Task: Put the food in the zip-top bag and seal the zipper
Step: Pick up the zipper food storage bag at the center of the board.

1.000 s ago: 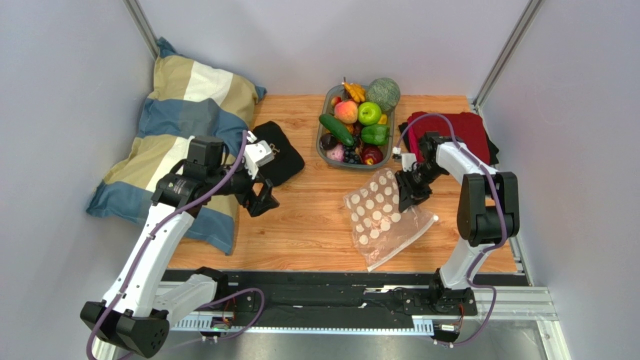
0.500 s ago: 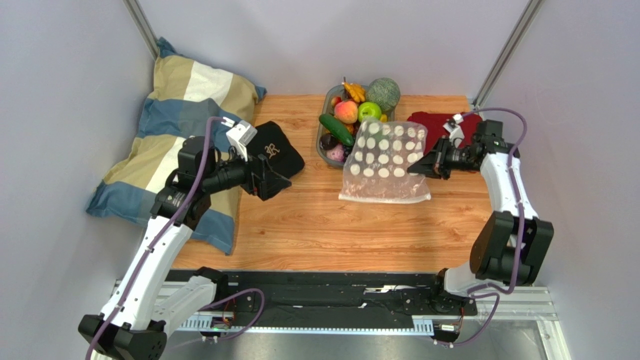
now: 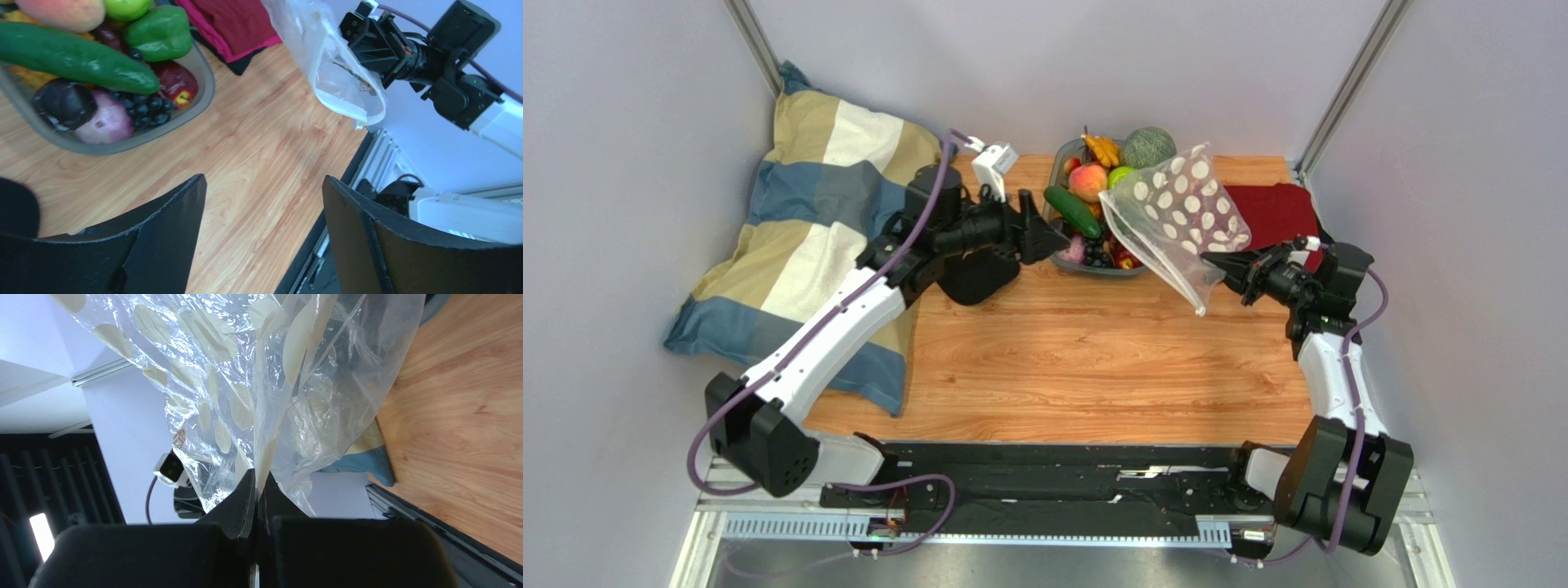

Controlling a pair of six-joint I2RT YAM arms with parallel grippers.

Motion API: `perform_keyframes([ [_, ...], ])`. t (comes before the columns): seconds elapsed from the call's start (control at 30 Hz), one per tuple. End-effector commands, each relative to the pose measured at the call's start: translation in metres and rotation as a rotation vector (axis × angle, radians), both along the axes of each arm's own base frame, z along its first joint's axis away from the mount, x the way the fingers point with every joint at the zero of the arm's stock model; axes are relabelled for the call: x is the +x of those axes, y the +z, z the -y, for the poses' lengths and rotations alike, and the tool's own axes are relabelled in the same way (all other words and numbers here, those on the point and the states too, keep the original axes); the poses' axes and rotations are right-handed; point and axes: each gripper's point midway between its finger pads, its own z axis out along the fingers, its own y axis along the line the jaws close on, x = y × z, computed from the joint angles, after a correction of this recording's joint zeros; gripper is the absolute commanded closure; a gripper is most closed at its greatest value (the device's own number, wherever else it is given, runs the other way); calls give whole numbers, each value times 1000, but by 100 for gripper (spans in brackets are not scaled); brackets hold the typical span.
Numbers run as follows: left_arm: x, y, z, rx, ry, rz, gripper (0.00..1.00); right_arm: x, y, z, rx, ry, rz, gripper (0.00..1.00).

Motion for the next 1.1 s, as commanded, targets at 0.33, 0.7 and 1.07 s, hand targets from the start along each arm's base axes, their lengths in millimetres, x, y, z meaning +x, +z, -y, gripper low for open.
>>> perform_keyframes([
  [0.33,-2,60,122,-276,-100,-99,37,-13,45,0,85,-169,-20,100],
  [0.7,2,39,154,-297,-96,-218,61,-23,39,-12,81,-136,-49,100],
  [1.07,-21,12,124,-169,-155,-267,100,-13,36,1,-351,-59,187,21],
])
